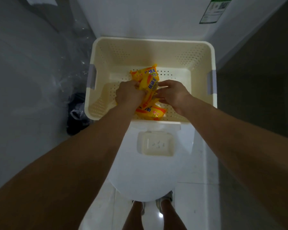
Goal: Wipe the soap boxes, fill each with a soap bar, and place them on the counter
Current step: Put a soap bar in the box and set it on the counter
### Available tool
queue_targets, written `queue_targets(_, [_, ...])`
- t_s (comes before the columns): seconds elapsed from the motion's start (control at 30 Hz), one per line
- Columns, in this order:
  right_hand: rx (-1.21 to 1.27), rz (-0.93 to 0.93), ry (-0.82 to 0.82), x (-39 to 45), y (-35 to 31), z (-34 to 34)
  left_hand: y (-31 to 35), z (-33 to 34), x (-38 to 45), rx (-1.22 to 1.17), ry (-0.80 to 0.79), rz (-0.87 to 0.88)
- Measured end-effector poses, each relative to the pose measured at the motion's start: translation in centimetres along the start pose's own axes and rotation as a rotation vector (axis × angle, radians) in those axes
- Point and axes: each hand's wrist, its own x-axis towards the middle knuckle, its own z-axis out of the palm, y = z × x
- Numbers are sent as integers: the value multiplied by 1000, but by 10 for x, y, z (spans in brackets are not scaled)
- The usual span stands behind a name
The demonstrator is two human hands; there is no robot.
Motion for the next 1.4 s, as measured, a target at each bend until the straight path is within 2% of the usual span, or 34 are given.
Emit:
queue_targets(0.3, [-205, -243, 141, -22, 8, -8, -2, -36, -30, -270, -24, 109])
queue_targets(0.53, [-51, -342, 143, -74, -8, -13, 12, -88, -85, -616, -340, 165])
queue_targets(0.63, [66, -362, 61, -109, -4, -19, 8, -103, -108, -655, -410, 146])
queue_targets(0.7, [78, -372, 28, -131, 2, -22, 5, -106, -122, -616, -376, 175])
queue_targets(0.87, [168, -313, 72, -164, 26, -24, -6, -95, -155, -646, -163, 160])
queue_targets(1.03, [190, -267, 130, -176, 54, -24, -29, -68, -177, -704, -87, 162])
queue_targets(1.27, [10, -149, 270, -160, 108, -16, -63, -16, -186, -546, 33, 96])
queue_targets(1.4, [-64, -94, 333, -136, 132, -9, -76, 15, -175, -414, 49, 55])
